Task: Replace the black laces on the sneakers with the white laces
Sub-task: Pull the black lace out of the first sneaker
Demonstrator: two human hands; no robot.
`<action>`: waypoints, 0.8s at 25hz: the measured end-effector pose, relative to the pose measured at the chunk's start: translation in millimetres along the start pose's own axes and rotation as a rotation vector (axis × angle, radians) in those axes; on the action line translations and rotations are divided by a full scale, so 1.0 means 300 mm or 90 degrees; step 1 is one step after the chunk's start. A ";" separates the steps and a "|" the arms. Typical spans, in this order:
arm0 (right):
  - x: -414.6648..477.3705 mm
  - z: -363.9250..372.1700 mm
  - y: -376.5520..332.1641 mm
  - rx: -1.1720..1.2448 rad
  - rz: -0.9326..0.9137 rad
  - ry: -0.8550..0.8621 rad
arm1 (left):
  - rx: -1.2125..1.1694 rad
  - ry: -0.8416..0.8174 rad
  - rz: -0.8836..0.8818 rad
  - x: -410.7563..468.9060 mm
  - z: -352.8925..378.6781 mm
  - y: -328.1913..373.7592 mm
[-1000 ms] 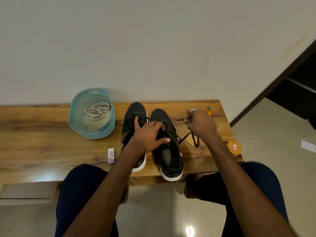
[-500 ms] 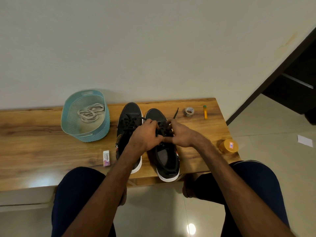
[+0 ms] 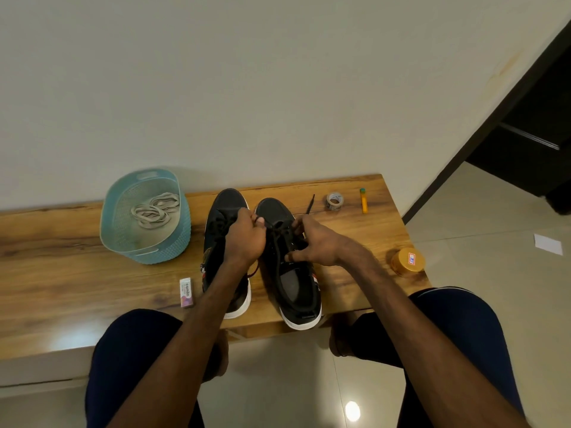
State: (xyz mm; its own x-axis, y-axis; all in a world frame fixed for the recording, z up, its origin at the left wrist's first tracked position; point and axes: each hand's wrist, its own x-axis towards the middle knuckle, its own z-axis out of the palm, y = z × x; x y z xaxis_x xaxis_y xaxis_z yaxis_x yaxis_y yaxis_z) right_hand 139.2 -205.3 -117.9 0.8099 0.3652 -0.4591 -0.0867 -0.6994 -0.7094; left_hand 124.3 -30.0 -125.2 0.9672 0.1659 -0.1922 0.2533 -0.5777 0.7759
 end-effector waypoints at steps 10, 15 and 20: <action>0.023 0.051 0.064 -0.261 -0.137 0.017 | 0.331 -0.113 0.221 -0.001 -0.001 0.032; 0.015 0.098 0.083 -0.255 -0.150 0.048 | 0.072 -0.167 0.128 -0.001 -0.024 0.056; 0.021 0.120 0.092 -0.272 -0.140 0.089 | 0.384 -0.030 0.181 -0.011 -0.019 0.028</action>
State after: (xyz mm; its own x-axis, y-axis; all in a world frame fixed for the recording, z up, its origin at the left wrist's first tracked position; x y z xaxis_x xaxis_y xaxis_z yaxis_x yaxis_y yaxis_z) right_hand 121.0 -200.0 -159.8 0.8551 0.4666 -0.2260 0.3165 -0.8151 -0.4853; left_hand 123.0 -31.0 -114.4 0.9940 -0.0863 -0.0667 -0.0596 -0.9419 0.3307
